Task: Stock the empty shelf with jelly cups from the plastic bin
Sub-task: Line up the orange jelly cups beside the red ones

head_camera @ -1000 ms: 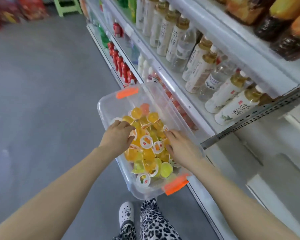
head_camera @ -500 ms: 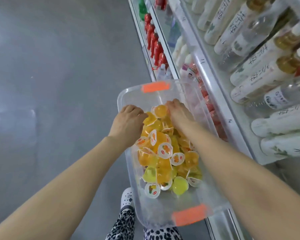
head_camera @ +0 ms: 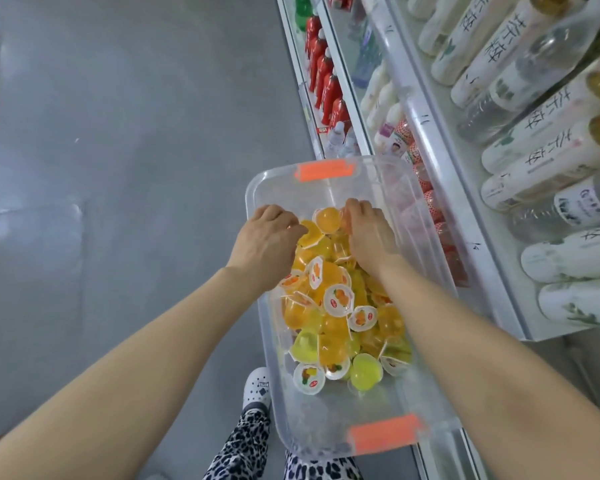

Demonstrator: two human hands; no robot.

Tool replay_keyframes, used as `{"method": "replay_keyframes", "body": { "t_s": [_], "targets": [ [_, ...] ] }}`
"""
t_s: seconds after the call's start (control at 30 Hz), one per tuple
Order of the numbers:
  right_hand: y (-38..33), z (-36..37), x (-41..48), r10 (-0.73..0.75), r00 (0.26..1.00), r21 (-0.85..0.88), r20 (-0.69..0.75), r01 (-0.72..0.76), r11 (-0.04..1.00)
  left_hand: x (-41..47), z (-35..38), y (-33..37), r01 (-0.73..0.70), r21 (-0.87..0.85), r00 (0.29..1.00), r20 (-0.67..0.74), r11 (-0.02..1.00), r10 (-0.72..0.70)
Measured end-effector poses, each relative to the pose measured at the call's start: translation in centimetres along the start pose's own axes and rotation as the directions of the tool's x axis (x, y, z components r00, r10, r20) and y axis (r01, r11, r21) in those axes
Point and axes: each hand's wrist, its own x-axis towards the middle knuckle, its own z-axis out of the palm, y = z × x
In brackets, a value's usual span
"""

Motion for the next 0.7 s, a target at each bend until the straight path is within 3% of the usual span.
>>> {"method": "replay_keyframes", "body": {
  "t_s": [0.2, 0.37, 0.47, 0.7],
  "targets": [
    [-0.7, -2.7, -4.3, 0.086, 0.996, 0.033, -0.016, -0.085, 0.996, 0.4, 0.1, 0.7, -0.076, 0.113, 0.993, 0.094, 0.991, 0.066],
    [0.1, -2.6, -9.2, 0.023, 0.982, 0.200, 0.188, -0.061, 0.978, 1.1, 1.2, 3.4, -0.175, 0.024, 0.915, 0.373, 0.984, 0.153],
    [0.1, -2.8, -9.7, 0.049, 0.968, 0.261, 0.245, -0.115, 0.959, 1.3, 2.0, 4.0, -0.162, 0.021, 0.897, 0.420, 0.987, 0.138],
    [-0.8, -3.4, -11.7, 0.112, 0.993, 0.321, 0.045, -0.120, 0.939, 0.9, 1.9, 3.9, -0.087, -0.075, 0.916, 0.386, 0.993, 0.110]
  ]
}}
